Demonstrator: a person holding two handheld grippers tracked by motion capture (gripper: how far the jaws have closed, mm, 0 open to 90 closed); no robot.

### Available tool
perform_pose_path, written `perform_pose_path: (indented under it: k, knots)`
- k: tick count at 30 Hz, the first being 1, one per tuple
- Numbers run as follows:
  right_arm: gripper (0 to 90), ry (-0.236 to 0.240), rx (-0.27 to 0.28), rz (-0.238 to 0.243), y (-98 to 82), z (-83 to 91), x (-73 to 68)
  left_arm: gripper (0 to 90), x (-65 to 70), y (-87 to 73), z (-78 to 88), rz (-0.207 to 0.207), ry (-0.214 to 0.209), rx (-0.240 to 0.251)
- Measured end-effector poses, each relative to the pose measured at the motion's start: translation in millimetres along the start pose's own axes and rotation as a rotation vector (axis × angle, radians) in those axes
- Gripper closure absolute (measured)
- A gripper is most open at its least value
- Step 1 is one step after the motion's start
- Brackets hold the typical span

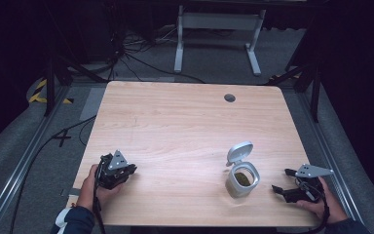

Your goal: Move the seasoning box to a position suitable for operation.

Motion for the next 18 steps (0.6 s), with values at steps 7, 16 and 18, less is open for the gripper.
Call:
perform_pose_path:
  k: [7,16,18]
  knots:
    - [11.8,0.0,0.0,0.0,0.0,0.0,0.0,90.0,10.9,24.4,-3.6,-0.024,-0.033,0.037]
    - [11.8,0.0,0.0,0.0,0.0,0.0,0.0,90.0,28.0,56.2,-4.9,-0.075,-0.06,0.082]
    - [11.8,0.0,0.0,0.0,0.0,0.0,0.0,90.0,29.7,59.5,-4.7,-0.08,-0.061,0.088]
Point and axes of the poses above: each handheld gripper's, and its own axes: z roughly backward along the jaws, y roughly out of its top, x roughly to its right, the point moved 5 cm from there along -z, roughly forward along the jaws, and after that the axes turned 8 degrees about -x, right-handed, at the moved point
